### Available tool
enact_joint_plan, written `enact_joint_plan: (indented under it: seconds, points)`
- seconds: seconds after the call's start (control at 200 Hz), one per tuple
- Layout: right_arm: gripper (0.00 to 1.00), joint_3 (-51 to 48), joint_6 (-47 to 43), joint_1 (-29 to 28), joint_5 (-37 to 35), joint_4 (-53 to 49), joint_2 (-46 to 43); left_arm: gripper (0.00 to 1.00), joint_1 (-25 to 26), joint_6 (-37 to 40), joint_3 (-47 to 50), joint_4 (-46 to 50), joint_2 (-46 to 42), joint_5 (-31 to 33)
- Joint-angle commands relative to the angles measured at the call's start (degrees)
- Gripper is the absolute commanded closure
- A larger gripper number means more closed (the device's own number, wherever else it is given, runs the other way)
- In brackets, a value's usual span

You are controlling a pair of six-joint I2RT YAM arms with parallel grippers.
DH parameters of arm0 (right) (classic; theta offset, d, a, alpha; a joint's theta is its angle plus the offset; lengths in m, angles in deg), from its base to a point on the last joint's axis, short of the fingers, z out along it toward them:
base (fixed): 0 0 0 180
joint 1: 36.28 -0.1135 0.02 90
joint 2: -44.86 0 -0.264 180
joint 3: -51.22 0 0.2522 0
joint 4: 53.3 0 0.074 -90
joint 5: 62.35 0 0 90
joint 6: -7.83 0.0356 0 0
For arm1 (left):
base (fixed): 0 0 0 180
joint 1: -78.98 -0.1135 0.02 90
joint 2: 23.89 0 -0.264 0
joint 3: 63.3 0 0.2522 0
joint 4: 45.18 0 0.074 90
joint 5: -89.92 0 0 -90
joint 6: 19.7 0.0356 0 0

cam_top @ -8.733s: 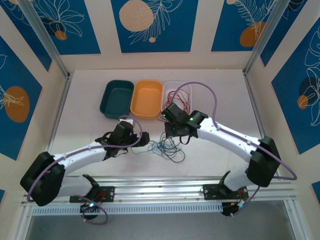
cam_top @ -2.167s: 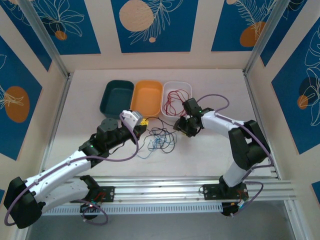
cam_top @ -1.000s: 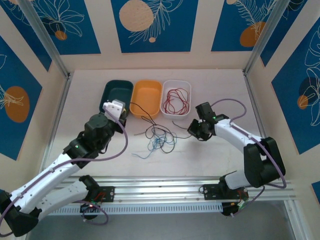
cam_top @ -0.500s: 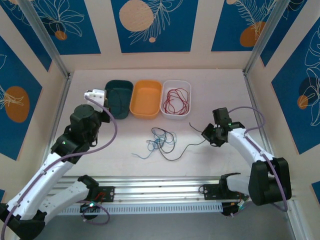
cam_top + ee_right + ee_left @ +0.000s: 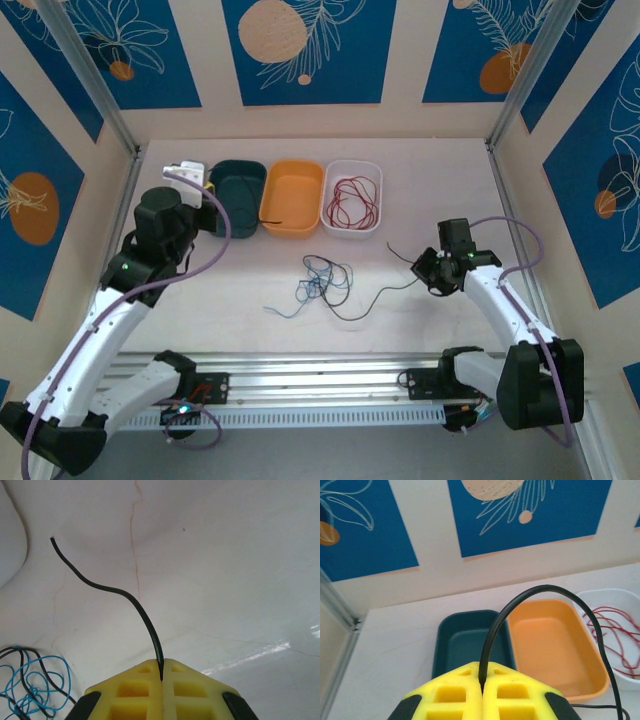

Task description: Untangle the cables

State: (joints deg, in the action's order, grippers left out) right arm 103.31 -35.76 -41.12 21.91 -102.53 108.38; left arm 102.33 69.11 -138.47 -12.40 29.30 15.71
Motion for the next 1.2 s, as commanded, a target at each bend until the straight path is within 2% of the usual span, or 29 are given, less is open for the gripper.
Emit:
enact_joint_plan:
  seconds: [0.0,0.06,0.135,0.23,0.53,0.625,0.735,0.8,0.84,0.995,1.105,1.195]
  points:
    - [1.00,0.76,-1.40,-0.07,2.59,-1.10,-1.43,1.00,-0.90,-2.49,-4.39,0.81,2.46,-8.93]
    - [1.00,1.12,-2.08,-0.16,3.43,-0.98,-1.86,1.00,-0.85,-2.50,-4.99,0.22,3.39,-12.35]
    - [0.83,1.89,-2.72,-0.41,3.81,-1.54,-2.09,1.00,-0.85,-2.76,-4.96,-1.15,4.03,-16.33]
    - [0.73,2.49,-3.67,-0.91,4.26,-1.50,-1.90,1.00,-0.85,-3.73,-4.60,-3.03,4.51,-19.93]
    - [0.64,7.68,-4.40,-4.29,5.56,-0.37,-0.32,1.00,-0.81,-7.41,-3.83,-8.17,7.40,-30.88]
    - [0.59,9.29,-2.89,-6.48,9.89,2.17,-0.80,1.00,-0.77,-8.94,-2.86,-11.06,8.05,-34.77]
    - [0.52,9.18,-0.66,-10.03,18.41,11.30,-0.68,1.00,-0.61,-10.62,-1.94,-13.95,8.80,-38.23]
    - [0.51,10.35,-1.88,-13.68,21.17,16.43,0.48,1.00,-0.67,-11.35,-2.03,-14.71,9.27,-39.52]
    - [0.49,11.82,-5.06,-17.45,18.63,17.20,1.06,1.00,-0.62,-11.63,-2.21,-14.80,9.54,-40.07]
    - [0.36,15.05,-21.90,-33.45,-1.27,19.71,1.43,1.00,-0.67,-12.08,-3.30,-14.15,10.00,-41.84]
    - [0.31,14.24,-29.38,-37.54,-9.46,24.57,2.49,1.00,-0.65,-12.45,-3.94,-13.43,10.00,-43.51]
    - [0.31,13.89,-34.41,-37.95,-10.66,27.62,3.99,1.00,-0.68,-12.46,-4.79,-11.82,10.10,-45.05]
